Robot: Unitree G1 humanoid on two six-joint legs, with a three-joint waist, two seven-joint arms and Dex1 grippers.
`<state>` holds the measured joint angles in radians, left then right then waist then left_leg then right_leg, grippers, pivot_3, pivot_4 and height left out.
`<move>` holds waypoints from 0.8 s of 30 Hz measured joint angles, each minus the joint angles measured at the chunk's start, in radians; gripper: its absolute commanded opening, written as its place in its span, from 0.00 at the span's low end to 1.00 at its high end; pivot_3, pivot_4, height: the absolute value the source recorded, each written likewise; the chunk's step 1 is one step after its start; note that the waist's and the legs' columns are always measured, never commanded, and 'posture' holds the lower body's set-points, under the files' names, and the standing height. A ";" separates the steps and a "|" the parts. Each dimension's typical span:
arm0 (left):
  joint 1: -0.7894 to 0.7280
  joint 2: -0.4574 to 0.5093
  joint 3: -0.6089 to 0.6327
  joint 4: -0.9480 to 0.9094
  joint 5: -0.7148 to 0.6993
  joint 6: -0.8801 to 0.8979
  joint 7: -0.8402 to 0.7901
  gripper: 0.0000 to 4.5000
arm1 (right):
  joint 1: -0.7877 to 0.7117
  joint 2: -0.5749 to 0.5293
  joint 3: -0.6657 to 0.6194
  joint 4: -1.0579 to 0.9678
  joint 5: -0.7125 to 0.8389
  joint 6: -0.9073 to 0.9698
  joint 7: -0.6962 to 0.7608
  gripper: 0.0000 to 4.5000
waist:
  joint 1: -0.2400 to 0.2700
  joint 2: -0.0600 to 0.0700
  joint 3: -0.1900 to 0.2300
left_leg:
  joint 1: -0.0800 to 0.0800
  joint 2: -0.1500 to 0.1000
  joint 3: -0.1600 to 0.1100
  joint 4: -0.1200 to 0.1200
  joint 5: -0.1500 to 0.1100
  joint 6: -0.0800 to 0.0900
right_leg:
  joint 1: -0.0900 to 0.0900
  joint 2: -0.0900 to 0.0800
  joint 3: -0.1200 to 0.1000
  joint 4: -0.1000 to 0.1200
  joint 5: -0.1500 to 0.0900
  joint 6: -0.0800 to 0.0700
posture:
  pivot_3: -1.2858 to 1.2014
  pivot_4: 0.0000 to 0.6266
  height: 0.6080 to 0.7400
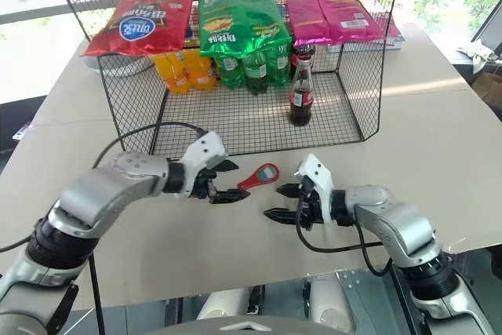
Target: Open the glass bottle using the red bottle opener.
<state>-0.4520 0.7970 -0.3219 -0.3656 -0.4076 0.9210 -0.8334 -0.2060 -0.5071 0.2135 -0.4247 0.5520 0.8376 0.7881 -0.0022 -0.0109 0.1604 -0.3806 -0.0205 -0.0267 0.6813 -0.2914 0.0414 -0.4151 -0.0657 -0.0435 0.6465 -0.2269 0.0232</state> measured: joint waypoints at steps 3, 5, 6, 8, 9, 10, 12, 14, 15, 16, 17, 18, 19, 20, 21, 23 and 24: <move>-0.032 -0.011 -0.063 0.055 0.068 -0.065 -0.028 0.93 | 0.030 0.006 -0.029 -0.036 0.004 0.020 -0.060 0.75 | 0.006 0.000 0.000 | 0.000 0.000 0.000 0.000 0.000 0.000 | 0.000 0.000 0.000 0.000 0.000 0.000 | 0.52 0.24 1.00; -0.055 -0.017 -0.109 0.084 0.118 -0.120 -0.045 0.87 | 0.038 0.017 -0.038 -0.054 0.004 0.028 -0.098 0.75 | 0.018 0.000 0.000 | 0.001 0.000 0.000 0.000 -0.002 0.004 | 0.001 0.000 -0.001 0.000 0.000 0.000 | 0.52 0.24 1.00; -0.059 -0.021 -0.121 0.096 0.140 -0.140 -0.046 0.80 | 0.041 0.026 -0.038 -0.067 0.005 0.031 -0.113 0.75 | 0.021 0.000 -0.001 | 0.001 0.000 0.000 0.000 -0.002 0.005 | 0.001 0.001 -0.001 0.000 0.000 0.000 | 0.52 0.24 1.00; -0.069 -0.034 -0.132 0.120 0.174 -0.168 -0.051 0.65 | 0.055 0.050 -0.046 -0.092 0.007 0.036 -0.154 0.75 | 0.025 0.000 -0.001 | 0.001 -0.001 -0.001 0.001 -0.002 0.005 | 0.002 0.001 -0.002 0.000 0.000 0.000 | 0.52 0.24 1.00; -0.074 -0.039 -0.132 0.132 0.186 -0.178 -0.057 0.52 | 0.067 0.061 -0.057 -0.106 0.009 0.042 -0.178 0.75 | 0.025 0.000 -0.001 | 0.001 -0.001 -0.001 0.001 -0.002 0.005 | 0.002 0.001 -0.002 0.000 0.000 0.000 | 0.52 0.24 1.00; -0.075 -0.041 -0.131 0.142 0.193 -0.186 -0.061 0.43 | 0.077 0.069 -0.067 -0.113 0.011 0.048 -0.197 0.75 | 0.022 0.000 -0.001 | 0.001 -0.001 -0.001 0.002 -0.002 0.006 | 0.002 0.002 -0.001 0.000 0.000 0.000 | 0.52 0.24 1.00; -0.075 -0.046 -0.122 0.152 0.207 -0.194 -0.068 0.26 | 0.092 0.081 -0.080 -0.118 0.013 0.058 -0.229 0.75 | 0.018 0.000 -0.001 | 0.001 -0.001 0.000 0.002 -0.002 0.006 | 0.002 0.003 -0.001 0.000 0.000 0.000 | 0.52 0.24 1.00; -0.068 -0.055 -0.104 0.155 0.212 -0.210 -0.079 0.09 | 0.106 0.097 -0.097 -0.123 0.021 0.070 -0.259 0.75 | 0.017 0.001 -0.002 | 0.001 -0.001 -0.001 0.002 -0.002 0.005 | 0.002 0.003 -0.001 0.000 0.000 0.000 | 0.52 0.24 1.00; -0.060 -0.059 -0.093 0.155 0.211 -0.213 -0.081 0.09 | 0.110 0.103 -0.102 -0.125 0.025 0.075 -0.272 0.75 | 0.017 0.001 -0.002 | 0.001 -0.001 -0.001 0.001 -0.002 0.005 | 0.002 0.003 -0.001 0.000 0.000 0.001 | 0.52 0.24 1.00; -0.056 -0.061 -0.087 0.154 0.211 -0.216 -0.082 0.09 | 0.112 0.105 -0.104 -0.125 0.026 0.077 -0.277 0.75 | 0.018 0.001 -0.002 | 0.001 -0.001 -0.001 0.001 -0.002 0.005 | 0.002 0.003 -0.002 0.000 0.000 0.001 | 0.52 0.24 1.00; -0.046 -0.064 -0.076 0.154 0.210 -0.223 -0.087 0.09 | 0.111 0.113 -0.106 -0.125 0.029 0.078 -0.288 0.75 | 0.017 0.001 -0.002 | 0.001 -0.001 -0.001 0.001 -0.002 0.005 | 0.002 0.003 -0.001 0.000 0.000 0.001 | 0.52 0.24 1.00; -0.031 -0.067 -0.060 0.153 0.208 -0.232 -0.090 0.09 | 0.112 0.130 -0.111 -0.125 0.032 0.079 -0.302 0.75 | 0.016 0.001 -0.001 | 0.001 -0.001 -0.001 0.001 -0.002 0.005 | 0.002 0.003 -0.001 0.000 0.000 0.001 | 0.52 0.24 1.00; -0.011 -0.075 -0.038 0.150 0.201 -0.244 -0.095 0.09 | 0.110 0.153 -0.115 -0.124 0.038 0.083 -0.319 0.75 | 0.016 0.001 -0.001 | 0.000 -0.001 -0.001 0.001 -0.002 0.005 | 0.001 0.003 -0.001 0.000 0.000 0.001 | 0.52 0.24 1.00; 0.006 -0.084 -0.028 0.148 0.192 -0.257 -0.099 0.09 | 0.108 0.169 -0.117 -0.123 0.047 0.089 -0.330 0.75 | 0.016 0.001 -0.001 | 0.000 -0.001 -0.001 0.001 -0.002 0.005 | 0.001 0.003 -0.001 -0.001 0.000 0.001 | 0.52 0.24 1.00; 0.021 -0.095 -0.018 0.145 0.178 -0.271 -0.103 0.09 | 0.104 0.184 -0.119 -0.122 0.055 0.097 -0.339 0.75 | 0.016 0.001 -0.001 | -0.001 -0.001 -0.001 0.001 -0.002 0.005 | 0.001 0.002 -0.001 -0.001 0.000 0.001 | 0.52 0.24 1.00; 0.044 -0.121 0.011 0.140 0.163 -0.284 -0.100 0.09 | 0.097 0.216 -0.137 -0.118 0.079 0.109 -0.360 0.75 | 0.017 0.000 -0.001 | -0.001 -0.001 -0.001 0.001 -0.002 0.004 | 0.001 0.001 -0.001 -0.002 0.000 0.001 | 0.52 0.24 1.00; 0.047 -0.124 0.021 0.140 0.160 -0.291 -0.099 0.09 | 0.094 0.225 -0.146 -0.117 0.089 0.115 -0.365 0.75 | 0.016 0.000 -0.001 | -0.001 -0.001 -0.001 0.001 -0.002 0.005 | 0.001 0.001 -0.001 -0.002 0.000 0.000 | 0.52 0.24 1.00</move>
<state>-0.4053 0.6730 -0.3005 -0.2260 -0.2475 0.6298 -0.9324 -0.1125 -0.2825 0.0673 -0.5418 0.6415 0.9528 0.4230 0.0143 -0.0108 0.1597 -0.3819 -0.0210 -0.0275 0.6827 -0.2933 0.0460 -0.4142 -0.0643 -0.0448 0.6447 -0.2270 0.0237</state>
